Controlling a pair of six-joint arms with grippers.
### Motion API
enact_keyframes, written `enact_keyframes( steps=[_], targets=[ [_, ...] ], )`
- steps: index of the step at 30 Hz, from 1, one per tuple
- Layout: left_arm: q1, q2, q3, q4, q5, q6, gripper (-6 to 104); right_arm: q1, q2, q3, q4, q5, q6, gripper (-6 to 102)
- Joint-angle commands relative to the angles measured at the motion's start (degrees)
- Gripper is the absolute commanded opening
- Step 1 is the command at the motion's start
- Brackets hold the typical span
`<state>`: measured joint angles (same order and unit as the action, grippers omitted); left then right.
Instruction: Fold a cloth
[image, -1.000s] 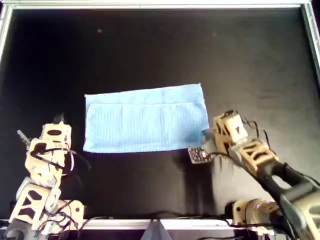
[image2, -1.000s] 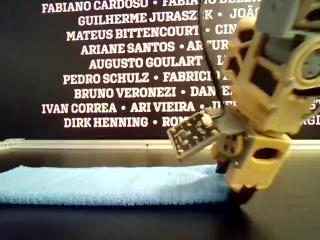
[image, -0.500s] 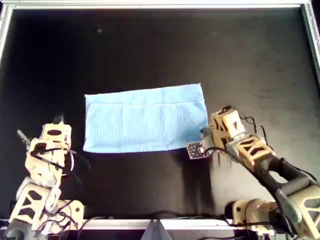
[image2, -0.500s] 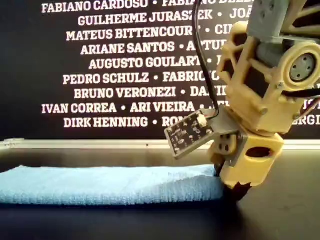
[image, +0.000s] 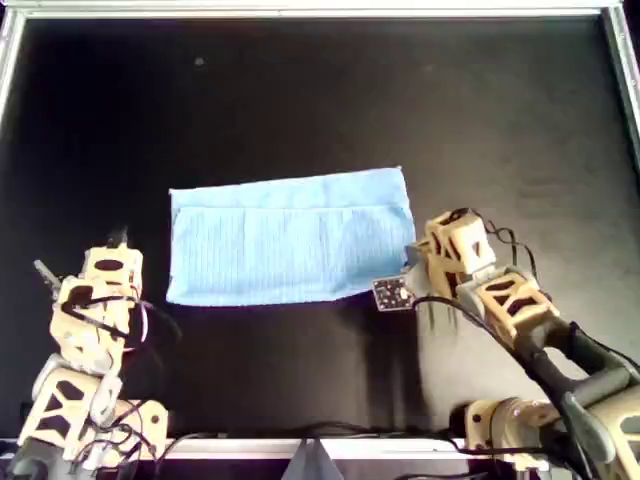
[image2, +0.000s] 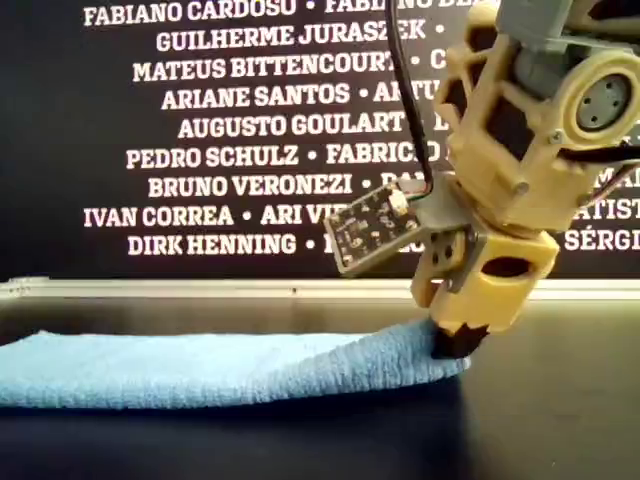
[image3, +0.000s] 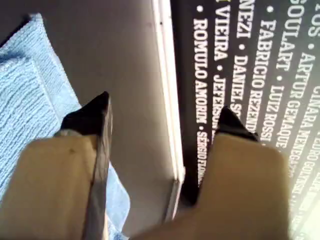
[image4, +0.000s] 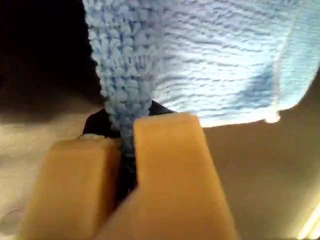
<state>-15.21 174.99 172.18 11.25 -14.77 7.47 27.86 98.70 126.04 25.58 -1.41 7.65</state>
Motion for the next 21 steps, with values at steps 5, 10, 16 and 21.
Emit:
enact_keyframes(
  steps=[5, 10, 16, 21],
  targets=[
    [0.4, 1.3, -2.7, -0.3, 0.3, 0.4, 73, 11.3, 0.7, -15.0, -6.0, 0.4, 0.26, 2],
    [0.5, 1.3, -2.7, -0.3, 0.3, 0.4, 73, 18.3, -8.4, -24.7, -9.8, 0.4, 0.26, 2],
    [0.9, 1.3, -2.7, -0.3, 0.0, 0.4, 73, 22.8, -23.5, -41.2, -11.8, -0.4, 0.26, 2],
    [1.0, 1.3, -2.7, -0.3, -0.2, 0.4, 73, 27.0, -35.5, -57.7, -11.7, -0.4, 0.26, 2]
  ],
)
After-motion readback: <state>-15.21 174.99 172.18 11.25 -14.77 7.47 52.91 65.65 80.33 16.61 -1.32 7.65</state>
